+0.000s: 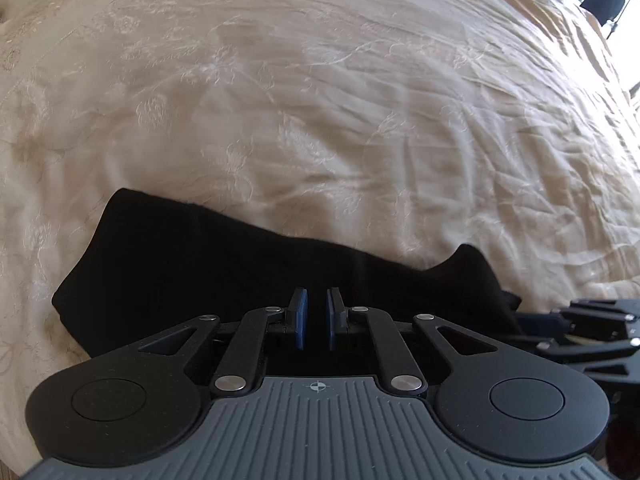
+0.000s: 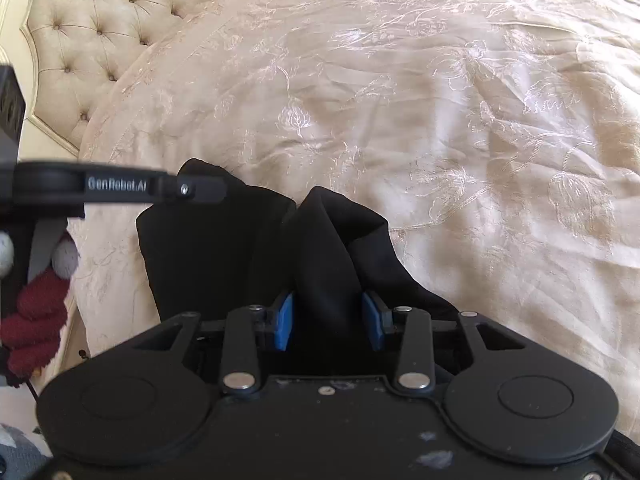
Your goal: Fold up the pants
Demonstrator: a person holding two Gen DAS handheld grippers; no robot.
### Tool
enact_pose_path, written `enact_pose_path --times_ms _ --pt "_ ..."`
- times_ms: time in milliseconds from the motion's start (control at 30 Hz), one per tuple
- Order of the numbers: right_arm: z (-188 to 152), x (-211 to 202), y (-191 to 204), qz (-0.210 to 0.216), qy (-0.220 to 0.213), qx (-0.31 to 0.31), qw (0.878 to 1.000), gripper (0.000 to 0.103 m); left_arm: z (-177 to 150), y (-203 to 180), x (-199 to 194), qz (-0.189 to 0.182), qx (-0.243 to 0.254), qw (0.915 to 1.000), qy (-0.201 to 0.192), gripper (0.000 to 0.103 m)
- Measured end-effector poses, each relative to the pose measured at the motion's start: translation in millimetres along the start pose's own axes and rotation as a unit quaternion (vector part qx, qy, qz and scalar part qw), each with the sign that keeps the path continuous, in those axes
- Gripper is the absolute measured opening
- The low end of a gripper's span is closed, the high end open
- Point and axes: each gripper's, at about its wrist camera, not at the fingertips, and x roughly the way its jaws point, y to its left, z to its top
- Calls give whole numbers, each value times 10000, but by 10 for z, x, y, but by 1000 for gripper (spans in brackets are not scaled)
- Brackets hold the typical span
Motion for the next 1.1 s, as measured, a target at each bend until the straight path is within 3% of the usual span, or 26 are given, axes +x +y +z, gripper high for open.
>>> enact_pose_path --times_ms 167,400,600,633,667,733,900,1000,1067,1100 --pt "154 59 -28 197 85 -80 9997 41 -269 114 423 75 120 9958 909 11" --pt "371 145 -21 296 63 -117 9995 41 -279 96 446 76 86 9969 785 10" --pt "496 321 -92 520 267 250 9980 41 -312 169 367 -7 -86 9977 676 11" --pt "511 342 -113 606 297 375 9970 29 -324 174 349 -13 -77 9979 641 11" --pt "532 336 -117 665 254 439 9965 12 -343 181 324 -18 -54 9983 573 11" --pt "598 261 -69 517 -175 301 9981 7 -386 179 302 22 71 9984 556 11" --pt "656 533 -104 -114 -160 311 9993 7 -351 137 254 90 249 9980 571 11" --pt "662 511 -80 -210 -207 216 9993 8 -301 140 130 -22 280 9986 443 11" --pt "637 357 -88 -151 -387 256 9988 17 -263 77 18 -127 425 9987 243 11" --pt "593 223 -111 -191 -603 317 9975 27 -242 24 -29 -187 537 9983 135 11"
